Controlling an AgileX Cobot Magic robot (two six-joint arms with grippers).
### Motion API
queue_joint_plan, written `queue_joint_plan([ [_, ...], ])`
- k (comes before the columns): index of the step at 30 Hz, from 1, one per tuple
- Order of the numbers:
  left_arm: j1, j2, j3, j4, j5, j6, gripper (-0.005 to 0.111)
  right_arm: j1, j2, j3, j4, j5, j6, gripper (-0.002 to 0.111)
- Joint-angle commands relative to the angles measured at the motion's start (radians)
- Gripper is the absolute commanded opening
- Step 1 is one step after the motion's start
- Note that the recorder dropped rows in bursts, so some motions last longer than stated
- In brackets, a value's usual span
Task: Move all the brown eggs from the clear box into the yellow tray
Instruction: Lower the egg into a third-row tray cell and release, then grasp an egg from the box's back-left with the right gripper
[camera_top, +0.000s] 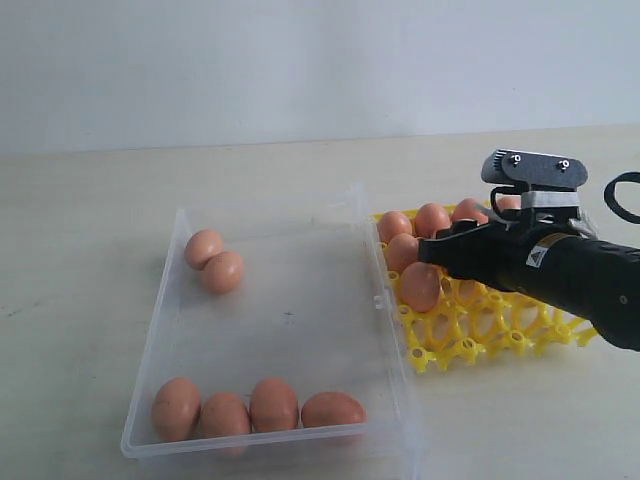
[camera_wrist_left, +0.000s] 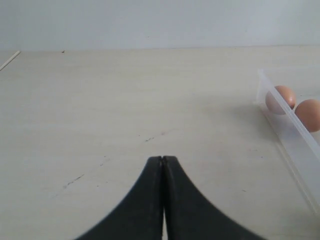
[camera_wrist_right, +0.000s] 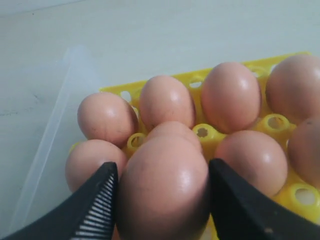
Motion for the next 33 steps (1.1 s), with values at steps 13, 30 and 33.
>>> queue_joint_plan([
  [13, -0.005, -0.006, -0.004, -0.006, -0.014, -0.006, 0.000, 0.029, -0.067, -0.215, -0.133, 0.445, 0.002, 0.035],
  [30, -0.005, -0.006, -0.004, -0.006, -0.014, -0.006, 0.000, 0.299, 0.398, -1.062, 0.234, 1.052, -0.054, 0.057],
  [33, -0.005, -0.006, -0.004, -0.006, -0.014, -0.006, 0.000, 0.306, 0.457, -1.122, 0.234, 1.052, -0.022, 0.065],
])
